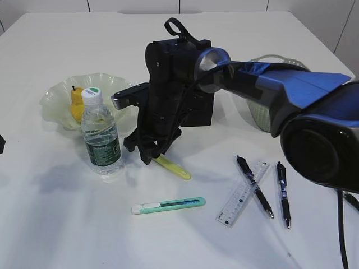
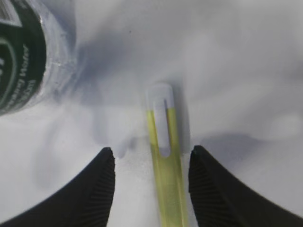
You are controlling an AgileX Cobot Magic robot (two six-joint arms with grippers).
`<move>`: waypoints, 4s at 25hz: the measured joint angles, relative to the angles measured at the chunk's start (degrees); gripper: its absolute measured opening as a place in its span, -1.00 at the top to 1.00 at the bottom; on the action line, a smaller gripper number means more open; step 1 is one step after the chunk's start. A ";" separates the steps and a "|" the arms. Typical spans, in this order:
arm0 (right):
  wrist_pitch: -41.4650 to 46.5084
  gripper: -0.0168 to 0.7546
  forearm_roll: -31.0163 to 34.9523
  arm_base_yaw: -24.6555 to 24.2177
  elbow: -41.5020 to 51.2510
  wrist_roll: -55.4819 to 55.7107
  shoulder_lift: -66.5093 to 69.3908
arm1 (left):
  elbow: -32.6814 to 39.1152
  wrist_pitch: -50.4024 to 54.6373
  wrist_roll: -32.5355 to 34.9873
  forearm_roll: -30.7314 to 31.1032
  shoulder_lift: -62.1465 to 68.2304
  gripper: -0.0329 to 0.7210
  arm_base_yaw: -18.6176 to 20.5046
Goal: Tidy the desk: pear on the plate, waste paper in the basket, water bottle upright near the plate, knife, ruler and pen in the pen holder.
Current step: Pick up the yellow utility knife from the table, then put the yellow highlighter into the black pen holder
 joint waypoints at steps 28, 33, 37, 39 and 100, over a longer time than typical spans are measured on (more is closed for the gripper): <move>0.00 0.07 -0.36 0.00 0.00 0.43 0.85 | 0.00 -0.09 0.00 0.00 0.00 -0.41 0.00; 0.00 0.21 -0.74 0.00 0.00 0.52 0.85 | 0.00 -0.09 0.00 0.00 0.00 -0.41 0.00; 0.00 0.38 -0.82 0.00 0.00 0.52 0.85 | 0.00 -0.09 0.00 0.00 0.00 -0.41 0.00; 0.00 0.47 -0.82 0.00 0.00 0.52 0.95 | 0.00 -0.09 0.00 0.00 0.00 -0.41 0.00; 1.04 0.58 -7.04 -11.32 6.95 7.74 -24.69 | 0.00 0.85 0.00 0.10 0.00 -0.41 0.00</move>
